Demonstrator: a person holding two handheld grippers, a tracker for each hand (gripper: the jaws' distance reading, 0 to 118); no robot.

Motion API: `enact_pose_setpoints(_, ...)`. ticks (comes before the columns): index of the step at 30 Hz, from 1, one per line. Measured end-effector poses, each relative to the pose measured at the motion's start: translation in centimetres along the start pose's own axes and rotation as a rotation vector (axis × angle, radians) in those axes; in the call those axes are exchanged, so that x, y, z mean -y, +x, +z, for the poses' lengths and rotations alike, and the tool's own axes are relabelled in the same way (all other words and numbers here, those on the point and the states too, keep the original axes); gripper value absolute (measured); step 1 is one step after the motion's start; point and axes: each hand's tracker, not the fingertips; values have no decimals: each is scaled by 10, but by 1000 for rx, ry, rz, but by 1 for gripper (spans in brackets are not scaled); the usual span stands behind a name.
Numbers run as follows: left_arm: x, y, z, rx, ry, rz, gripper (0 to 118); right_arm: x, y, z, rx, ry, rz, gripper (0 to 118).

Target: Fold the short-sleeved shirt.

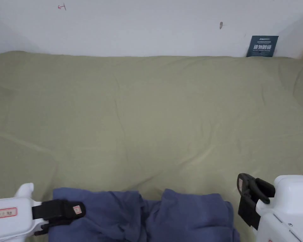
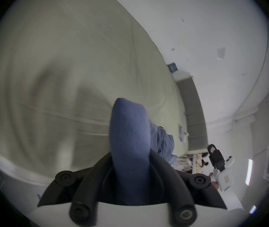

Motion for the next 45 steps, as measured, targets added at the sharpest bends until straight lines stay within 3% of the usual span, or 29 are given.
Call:
enact_pose_setpoints(6, 7, 35, 58, -334, 119, -86, 11, -11, 1, 1, 9, 119, 25, 1)
enact_pose_setpoints(9, 15, 63, 54, -353, 84, -99, 11, -20, 1, 6, 42, 182, 37, 1)
enact_pose_setpoints(13, 25, 112, 28, -438, 42, -253, 11, -28, 3, 23, 113, 334, 61, 1)
enact_pose_setpoints(15, 29, 137, 10, -442, 12, -260, 11, -34, 5, 32, 141, 381, 60, 1)
enact_pose_setpoints(25, 55, 208, -121, -464, -147, -439, 12, -38, 23, 45, 167, 380, 12, 1)
enact_pose_setpoints(26, 57, 209, -138, -456, -158, -432, 18, -36, 25, 45, 172, 372, 7, 1)
enact_pose_setpoints(27, 60, 212, -156, -455, -172, -426, 42, -35, 27, 46, 172, 365, 4, 1)
enact_pose_setpoints(29, 71, 217, -189, -426, -209, -451, 118, -31, 32, 46, 179, 346, -3, 1)
enact_pose_setpoints(32, 79, 222, -209, -412, -206, -504, 118, -27, 39, 47, 188, 317, -17, 1)
enact_pose_setpoints(37, 70, 215, -158, -318, -168, -440, 111, -20, 47, 46, 202, 298, -29, 1)
enact_pose_setpoints(39, 68, 200, -125, -220, -86, -418, 83, -19, 48, 44, 195, 292, -42, 1)
enact_pose_setpoints(40, 65, 191, -114, -165, -60, -394, 62, -18, 48, 42, 189, 288, -46, 1)
enact_pose_setpoints(41, 63, 182, -106, -131, -57, -376, 28, -18, 47, 40, 185, 284, -46, 1)
enact_pose_setpoints(42, 61, 173, -101, -114, -85, -374, 7, -17, 46, 39, 183, 279, -44, 1)
enact_pose_setpoints(45, 62, 152, -110, -65, -129, -312, 3, -14, 41, 33, 161, 254, -42, 1)
